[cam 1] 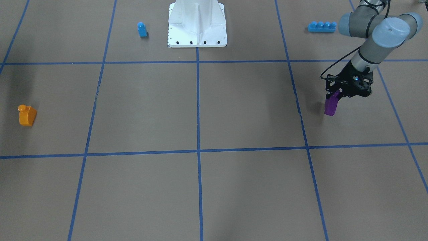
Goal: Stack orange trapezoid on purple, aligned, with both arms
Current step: 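Carry the purple trapezoid with the left gripper toward the table center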
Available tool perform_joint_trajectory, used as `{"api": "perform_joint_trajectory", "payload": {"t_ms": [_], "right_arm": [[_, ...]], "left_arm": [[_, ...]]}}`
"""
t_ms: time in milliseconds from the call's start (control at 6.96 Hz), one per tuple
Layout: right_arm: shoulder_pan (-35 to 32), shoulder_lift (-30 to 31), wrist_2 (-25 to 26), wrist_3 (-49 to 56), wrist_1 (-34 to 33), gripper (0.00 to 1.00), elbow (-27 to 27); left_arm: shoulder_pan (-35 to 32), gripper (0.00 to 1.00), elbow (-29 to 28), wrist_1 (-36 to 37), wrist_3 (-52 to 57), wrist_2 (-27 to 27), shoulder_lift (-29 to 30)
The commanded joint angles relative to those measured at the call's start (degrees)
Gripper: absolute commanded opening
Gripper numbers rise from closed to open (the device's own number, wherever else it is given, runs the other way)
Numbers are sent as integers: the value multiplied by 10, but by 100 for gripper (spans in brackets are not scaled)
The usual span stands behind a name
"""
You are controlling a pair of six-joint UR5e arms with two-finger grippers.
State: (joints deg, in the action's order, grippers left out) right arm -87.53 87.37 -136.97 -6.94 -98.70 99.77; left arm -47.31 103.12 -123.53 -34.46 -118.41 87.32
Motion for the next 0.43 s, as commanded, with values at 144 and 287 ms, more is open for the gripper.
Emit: {"api": "perform_joint_trajectory", "payload": {"t_ms": [144,287], "right_arm": [[0,0,-8,0,0,100,7],[0,0,-21,0,1,100,6]], "left_arm": [[22,0,7,157,10,6,195],[54,0,1,221,12,9,261]]}}
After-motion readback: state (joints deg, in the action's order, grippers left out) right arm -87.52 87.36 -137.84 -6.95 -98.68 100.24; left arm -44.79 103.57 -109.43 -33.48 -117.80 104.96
